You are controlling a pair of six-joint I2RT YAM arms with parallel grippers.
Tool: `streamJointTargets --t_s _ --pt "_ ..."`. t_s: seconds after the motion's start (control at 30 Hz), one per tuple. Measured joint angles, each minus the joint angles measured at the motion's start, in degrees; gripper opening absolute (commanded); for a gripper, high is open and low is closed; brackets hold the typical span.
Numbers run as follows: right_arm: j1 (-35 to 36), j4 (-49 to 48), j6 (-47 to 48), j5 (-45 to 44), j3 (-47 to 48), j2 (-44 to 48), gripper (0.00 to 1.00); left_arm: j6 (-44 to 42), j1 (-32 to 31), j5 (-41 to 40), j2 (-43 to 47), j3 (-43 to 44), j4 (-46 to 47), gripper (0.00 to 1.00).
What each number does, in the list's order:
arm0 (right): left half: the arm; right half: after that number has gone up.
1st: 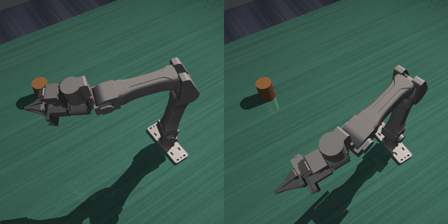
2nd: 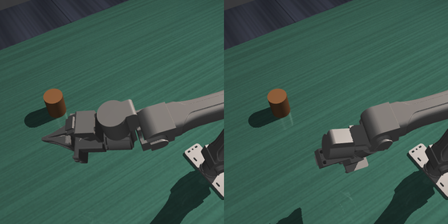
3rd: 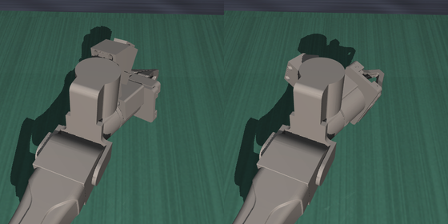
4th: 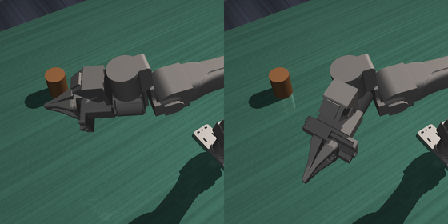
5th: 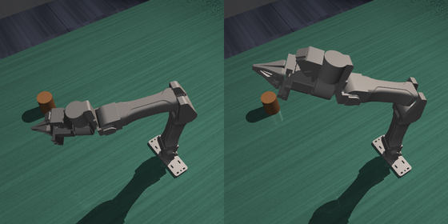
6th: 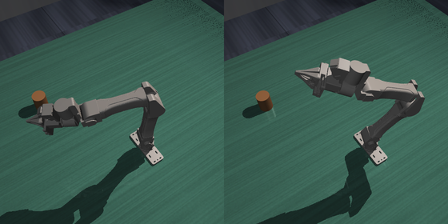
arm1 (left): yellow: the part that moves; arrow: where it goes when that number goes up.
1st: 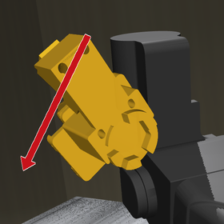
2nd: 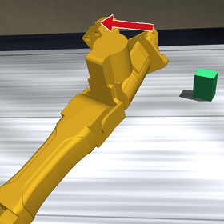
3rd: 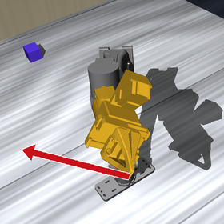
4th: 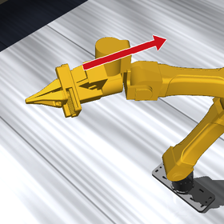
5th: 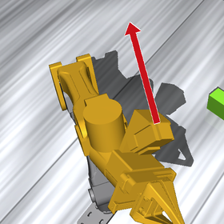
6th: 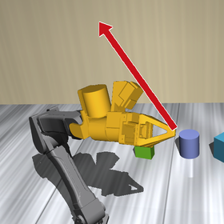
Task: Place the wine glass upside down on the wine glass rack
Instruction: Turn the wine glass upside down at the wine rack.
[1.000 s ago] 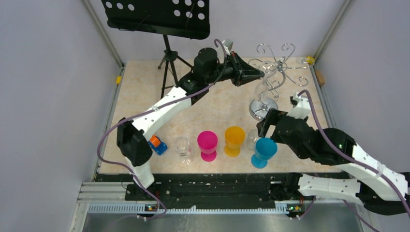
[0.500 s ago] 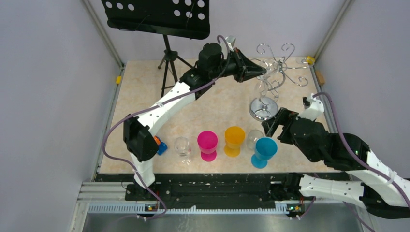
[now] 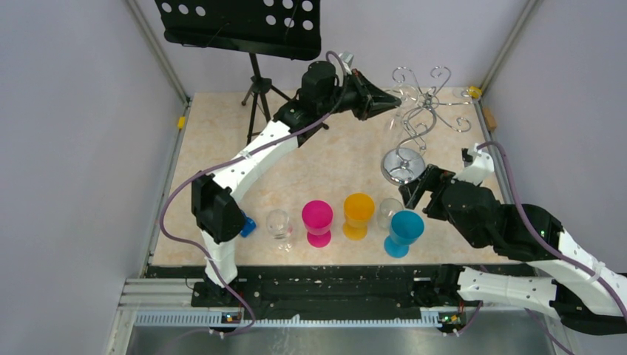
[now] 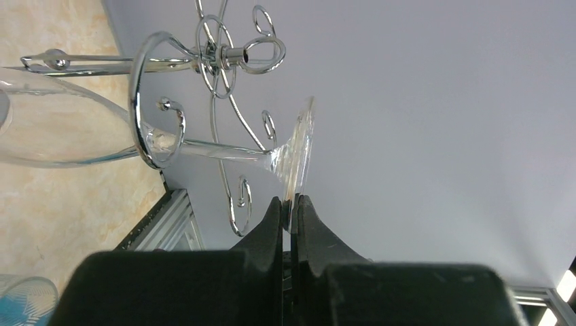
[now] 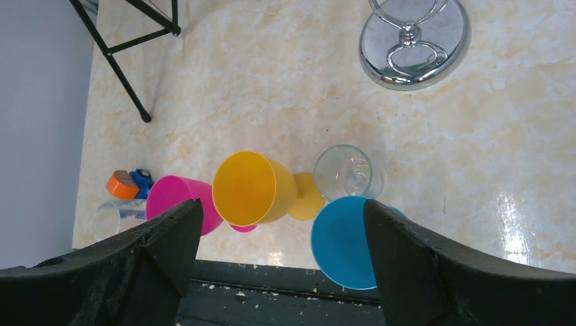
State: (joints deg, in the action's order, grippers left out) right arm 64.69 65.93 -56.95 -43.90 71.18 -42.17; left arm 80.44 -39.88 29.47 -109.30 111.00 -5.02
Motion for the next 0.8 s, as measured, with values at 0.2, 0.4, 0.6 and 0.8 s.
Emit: streamJointTargets --t_s 0.2,0.4,0.6,0.8 --pt "0.0 -0.1 0.2 0.0 0.0 0.0 0.89 0.0 0.7 -0.6 0.0 0.0 -0.2 0.00" --pt "0.0 -0.3 0.3 0.0 -0.3 -0.2 0.89 1.3 1.1 -0.3 0.0 0.0 -0.1 0.00" --pt "0.0 -0.3 0.3 0.0 -0.3 -0.2 0.89 3.1 1.1 1.0 -1.6 1.0 2.4 0.00" --pt "0.0 -0.4 0.3 0.0 -0.4 -0.2 0.89 3.9 1.1 1.4 -3.4 1.9 2.5 0.00"
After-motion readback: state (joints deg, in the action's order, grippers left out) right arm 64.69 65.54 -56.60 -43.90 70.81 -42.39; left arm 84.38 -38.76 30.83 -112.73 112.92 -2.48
